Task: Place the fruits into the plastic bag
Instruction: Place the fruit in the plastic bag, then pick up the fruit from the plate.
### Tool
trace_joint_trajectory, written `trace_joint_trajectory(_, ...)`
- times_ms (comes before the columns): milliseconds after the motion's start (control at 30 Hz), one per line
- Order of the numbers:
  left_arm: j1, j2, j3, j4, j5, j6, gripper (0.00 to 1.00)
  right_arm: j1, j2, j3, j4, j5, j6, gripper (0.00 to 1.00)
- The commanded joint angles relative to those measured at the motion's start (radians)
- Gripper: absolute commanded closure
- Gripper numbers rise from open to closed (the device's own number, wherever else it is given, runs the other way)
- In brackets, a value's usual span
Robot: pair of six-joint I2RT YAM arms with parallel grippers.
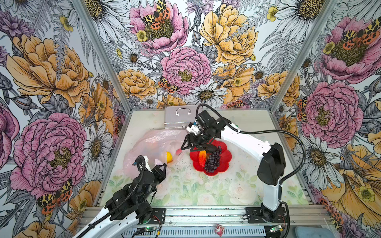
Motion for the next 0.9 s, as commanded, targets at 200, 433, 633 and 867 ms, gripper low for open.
trace_joint_trajectory(200, 0.006, -0.008, 0.002, -0.010, -0.007, -0.002, 1.00, -0.089, -0.168, -0.198, -0.129, 0.272, -0.136, 0.28)
trace_joint_trajectory(433, 0.006, 0.014, -0.002, 0.005, -0.007, -0.004, 1.00, -0.103, -0.089, -0.168, -0.127, 0.279, -0.156, 0.28)
trace_joint_trajectory(633, 0.005, 0.018, -0.001, 0.009, 0.002, -0.003, 1.00, -0.098, 0.052, -0.063, -0.127, 0.258, -0.180, 0.30)
trace_joint_trajectory(867, 0.006, -0.019, -0.018, 0.000, 0.002, -0.016, 1.00, -0.088, 0.182, 0.020, -0.127, 0.239, -0.193, 0.30)
